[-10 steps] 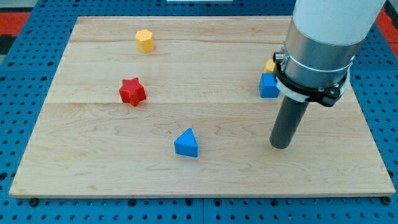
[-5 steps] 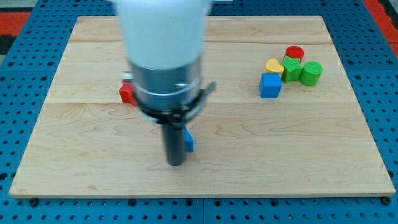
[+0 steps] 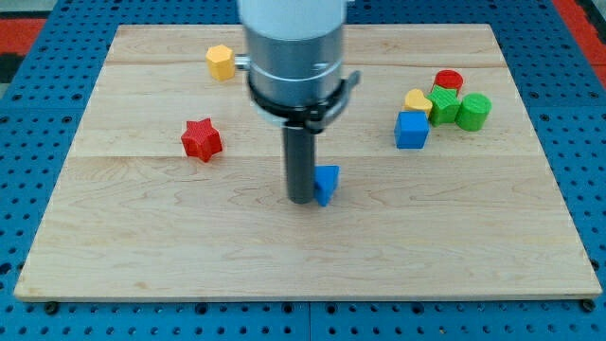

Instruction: Move the blue triangle into the blue cube

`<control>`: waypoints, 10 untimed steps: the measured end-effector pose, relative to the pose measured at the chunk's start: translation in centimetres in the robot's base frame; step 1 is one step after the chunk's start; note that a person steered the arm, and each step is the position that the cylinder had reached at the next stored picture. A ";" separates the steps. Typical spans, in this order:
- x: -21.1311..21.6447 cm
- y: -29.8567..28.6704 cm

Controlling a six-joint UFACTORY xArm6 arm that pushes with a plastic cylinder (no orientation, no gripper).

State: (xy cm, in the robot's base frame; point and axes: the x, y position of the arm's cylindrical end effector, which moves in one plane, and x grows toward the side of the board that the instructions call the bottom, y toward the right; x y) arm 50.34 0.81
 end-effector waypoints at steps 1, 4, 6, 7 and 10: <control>0.0 4.5; -1.8 10.9; -0.8 4.4; -3.6 4.5; -7.8 8.8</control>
